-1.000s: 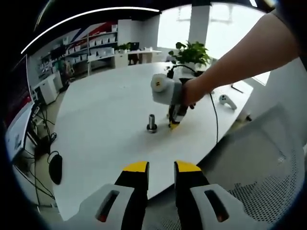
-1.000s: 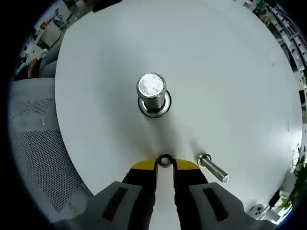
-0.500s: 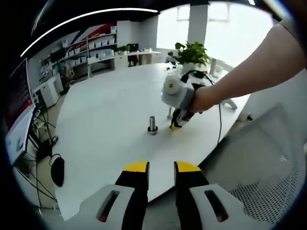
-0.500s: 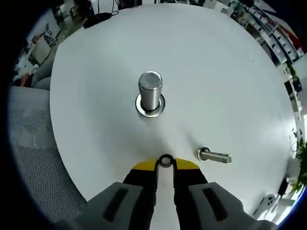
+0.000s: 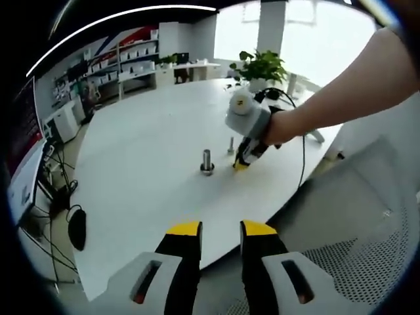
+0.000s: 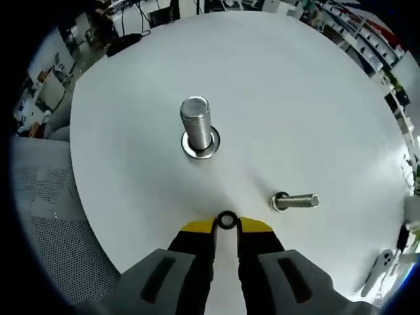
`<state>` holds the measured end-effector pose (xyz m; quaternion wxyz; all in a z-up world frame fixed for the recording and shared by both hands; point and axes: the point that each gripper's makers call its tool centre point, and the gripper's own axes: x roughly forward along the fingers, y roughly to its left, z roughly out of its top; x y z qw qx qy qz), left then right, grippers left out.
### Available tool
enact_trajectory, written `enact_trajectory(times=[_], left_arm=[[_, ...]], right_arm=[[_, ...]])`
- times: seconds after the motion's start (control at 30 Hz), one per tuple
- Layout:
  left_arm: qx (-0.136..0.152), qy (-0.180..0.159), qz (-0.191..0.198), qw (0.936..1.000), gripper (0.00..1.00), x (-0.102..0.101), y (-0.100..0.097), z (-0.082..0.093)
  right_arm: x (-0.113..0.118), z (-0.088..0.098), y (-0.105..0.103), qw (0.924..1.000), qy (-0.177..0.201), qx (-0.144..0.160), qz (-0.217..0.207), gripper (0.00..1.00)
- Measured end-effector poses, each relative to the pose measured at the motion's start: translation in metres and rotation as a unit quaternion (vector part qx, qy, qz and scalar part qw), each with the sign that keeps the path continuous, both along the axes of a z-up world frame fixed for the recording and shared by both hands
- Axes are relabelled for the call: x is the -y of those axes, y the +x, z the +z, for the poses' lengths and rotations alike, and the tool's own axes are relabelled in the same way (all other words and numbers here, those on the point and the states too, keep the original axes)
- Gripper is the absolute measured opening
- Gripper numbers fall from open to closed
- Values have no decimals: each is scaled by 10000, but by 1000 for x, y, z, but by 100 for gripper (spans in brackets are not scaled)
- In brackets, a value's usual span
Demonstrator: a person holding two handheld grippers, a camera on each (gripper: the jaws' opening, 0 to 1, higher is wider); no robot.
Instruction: Place the washer onto the threaded stud by aligning its center hole with the stud, sliding it down to the base, and recovering from edge contact or off-axis alignment until the washer reaches the visible bottom stop.
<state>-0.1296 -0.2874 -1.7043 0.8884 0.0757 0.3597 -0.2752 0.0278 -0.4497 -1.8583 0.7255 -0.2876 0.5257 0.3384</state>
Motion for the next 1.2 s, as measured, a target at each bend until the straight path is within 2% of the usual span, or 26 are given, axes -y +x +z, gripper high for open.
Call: enact_trajectory(times=[0.17, 0.37, 0.47, 0.7, 0.9, 1.1, 1.2], left_arm=[[-59, 18, -3, 10000, 20, 0, 0, -2], [-21, -74, -66, 9999, 19, 3, 1, 1], [-35, -95, -74, 9999, 19, 4, 0, 1], [-66, -104, -96, 9999, 19, 5, -1, -1], [-14, -105, -53, 9999, 19, 3, 0, 1], [-83, -59, -82, 9999, 20, 4, -2, -2], [-98, -63, -68, 9999, 21, 3, -3, -2]], right_arm=[[-3, 1, -3, 9998, -89, 40, 152, 14], [-4, 4, -6, 9997, 22, 137, 213, 14], [-4, 3, -5, 9997, 107, 147, 156, 14], [-4, 3, -11, 9994, 20, 307, 179, 14], [-5, 4, -12, 9996, 62, 233, 156, 14], [1, 5, -13, 9991, -114, 351, 229, 13], [2, 10, -13, 9994, 27, 334, 108, 13]])
